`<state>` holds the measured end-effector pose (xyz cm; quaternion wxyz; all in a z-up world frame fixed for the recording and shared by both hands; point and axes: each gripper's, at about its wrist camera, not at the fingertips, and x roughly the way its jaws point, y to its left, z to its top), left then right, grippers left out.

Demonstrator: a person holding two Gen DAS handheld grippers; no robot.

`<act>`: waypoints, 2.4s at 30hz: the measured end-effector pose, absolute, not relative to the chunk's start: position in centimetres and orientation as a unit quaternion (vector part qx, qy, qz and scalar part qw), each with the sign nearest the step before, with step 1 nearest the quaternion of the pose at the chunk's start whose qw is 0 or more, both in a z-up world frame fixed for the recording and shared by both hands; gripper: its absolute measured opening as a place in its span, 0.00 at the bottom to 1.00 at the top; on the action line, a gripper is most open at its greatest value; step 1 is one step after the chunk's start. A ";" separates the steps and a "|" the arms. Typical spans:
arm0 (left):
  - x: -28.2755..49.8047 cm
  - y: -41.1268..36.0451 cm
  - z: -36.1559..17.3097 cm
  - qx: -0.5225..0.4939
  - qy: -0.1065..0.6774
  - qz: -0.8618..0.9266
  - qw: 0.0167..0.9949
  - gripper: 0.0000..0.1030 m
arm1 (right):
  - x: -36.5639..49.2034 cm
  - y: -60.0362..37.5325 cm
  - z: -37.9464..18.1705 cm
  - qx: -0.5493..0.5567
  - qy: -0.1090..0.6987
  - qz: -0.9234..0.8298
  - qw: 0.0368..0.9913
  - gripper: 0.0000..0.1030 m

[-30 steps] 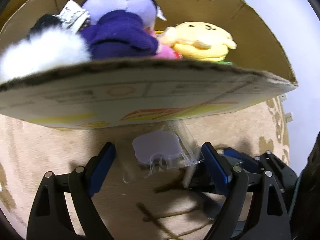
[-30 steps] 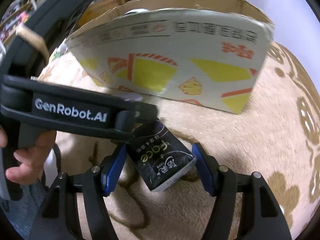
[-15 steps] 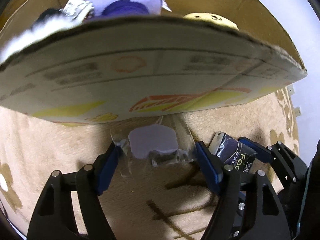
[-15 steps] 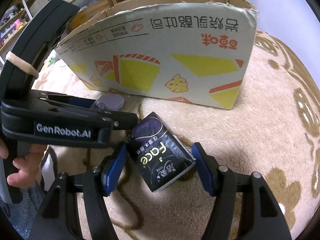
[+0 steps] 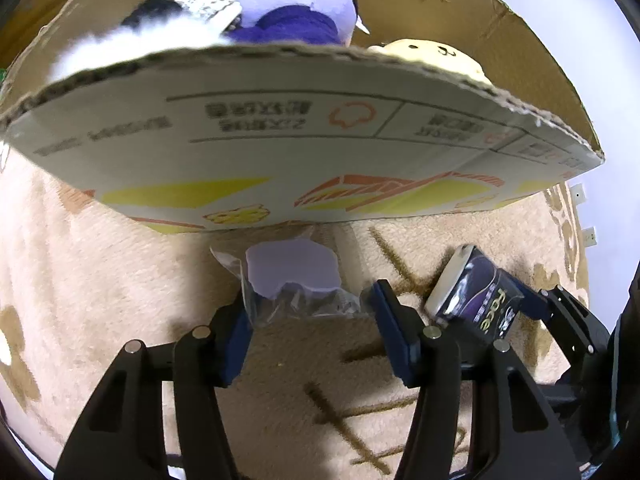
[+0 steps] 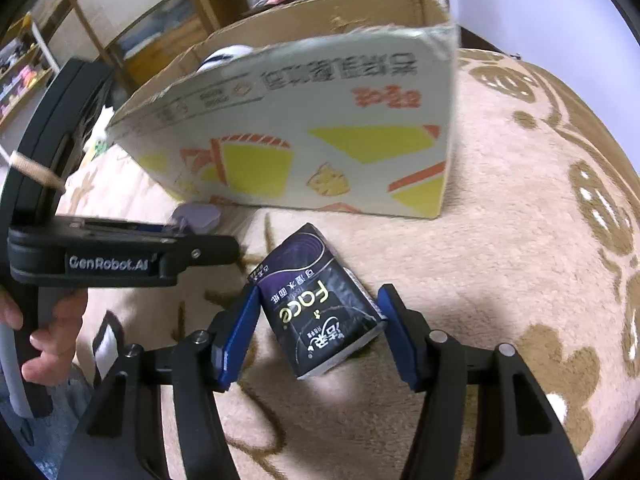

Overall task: Organize soft objects
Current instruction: 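Close the left tool on the clear bag while the right tool grasps the tissue pack, then lift both items over the box and open both tools to drop them inside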

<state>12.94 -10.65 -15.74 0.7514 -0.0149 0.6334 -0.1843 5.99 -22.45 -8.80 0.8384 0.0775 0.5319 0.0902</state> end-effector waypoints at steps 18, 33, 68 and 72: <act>5.2 -10.8 -10.5 0.041 0.537 -0.157 0.828 0.52 | 4.1 -25.4 -2.7 0.109 0.447 0.077 0.885 0.61; 2.1 -8.4 -0.1 0.046 0.341 -0.143 0.928 0.52 | 4.3 -24.0 2.8 0.107 0.346 0.088 0.928 0.61; 8.7 -7.6 -2.4 0.048 0.340 -0.108 0.933 0.75 | 8.4 -24.6 2.7 0.095 0.329 0.067 0.937 0.72; 7.5 -7.4 -2.0 0.065 0.335 -0.102 0.935 0.79 | 7.6 -24.5 3.3 0.094 0.326 0.062 0.939 0.81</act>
